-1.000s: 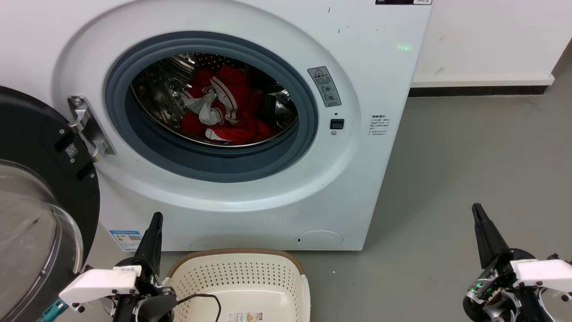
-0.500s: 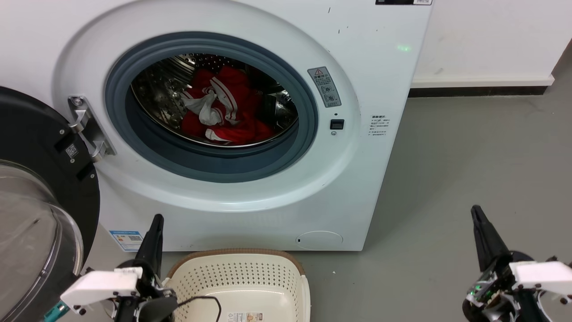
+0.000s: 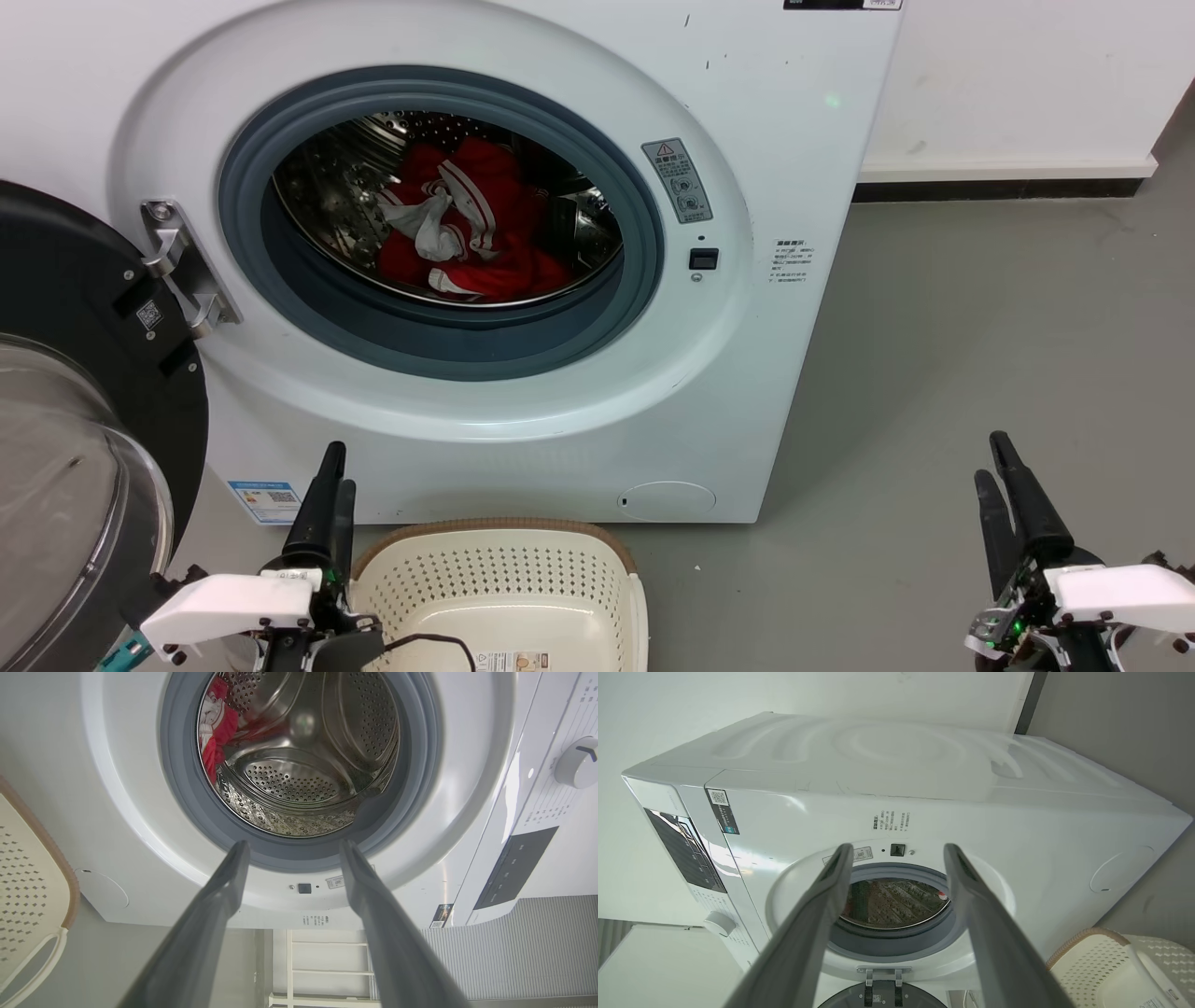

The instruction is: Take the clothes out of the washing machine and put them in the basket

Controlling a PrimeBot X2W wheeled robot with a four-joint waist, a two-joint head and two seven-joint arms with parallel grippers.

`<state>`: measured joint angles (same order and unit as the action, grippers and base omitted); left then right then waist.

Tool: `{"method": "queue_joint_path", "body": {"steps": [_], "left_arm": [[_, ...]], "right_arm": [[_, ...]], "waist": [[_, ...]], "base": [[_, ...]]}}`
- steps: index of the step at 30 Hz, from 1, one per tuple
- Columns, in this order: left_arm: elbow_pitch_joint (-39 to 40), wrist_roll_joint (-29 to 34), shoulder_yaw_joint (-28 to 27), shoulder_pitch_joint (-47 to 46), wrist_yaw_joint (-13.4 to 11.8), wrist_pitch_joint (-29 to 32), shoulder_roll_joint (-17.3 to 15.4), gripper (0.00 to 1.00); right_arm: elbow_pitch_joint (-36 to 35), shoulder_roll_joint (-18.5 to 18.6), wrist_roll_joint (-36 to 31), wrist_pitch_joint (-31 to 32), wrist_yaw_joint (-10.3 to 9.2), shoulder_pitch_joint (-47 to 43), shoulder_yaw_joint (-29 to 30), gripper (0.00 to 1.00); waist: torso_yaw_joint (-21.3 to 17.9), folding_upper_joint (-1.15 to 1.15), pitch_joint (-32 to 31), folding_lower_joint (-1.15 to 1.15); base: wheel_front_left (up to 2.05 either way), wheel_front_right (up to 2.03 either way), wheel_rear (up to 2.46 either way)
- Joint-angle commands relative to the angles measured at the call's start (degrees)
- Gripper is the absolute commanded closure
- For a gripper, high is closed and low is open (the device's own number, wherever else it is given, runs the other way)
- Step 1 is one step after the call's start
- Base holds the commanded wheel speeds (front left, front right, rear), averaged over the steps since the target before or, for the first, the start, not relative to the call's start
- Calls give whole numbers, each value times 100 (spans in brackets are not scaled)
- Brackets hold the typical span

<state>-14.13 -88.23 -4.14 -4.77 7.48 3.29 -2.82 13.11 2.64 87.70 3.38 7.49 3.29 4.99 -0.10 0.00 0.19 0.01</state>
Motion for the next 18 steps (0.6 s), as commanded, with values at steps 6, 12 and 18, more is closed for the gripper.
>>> {"method": "queue_joint_path", "body": {"steps": [6,12,18], "left_arm": [[337,789,-12,-103,0,-187,-12,0],[464,1605,-36,-78,0,-333,-9,0],[537,2433,21,-36,1,-471,-18,0]], "right_arm": [[-311,24,-960,-195,0,-25,46,0],[-506,19,-1908,-341,0,-125,59,0],[-661,20,-2814,-478,0,-230,17,0]], "waist": [[3,0,-5,0],[8,0,-17,0],[4,0,-30,0]], "base": [[0,0,0],[0,0,0],[0,0,0]]}}
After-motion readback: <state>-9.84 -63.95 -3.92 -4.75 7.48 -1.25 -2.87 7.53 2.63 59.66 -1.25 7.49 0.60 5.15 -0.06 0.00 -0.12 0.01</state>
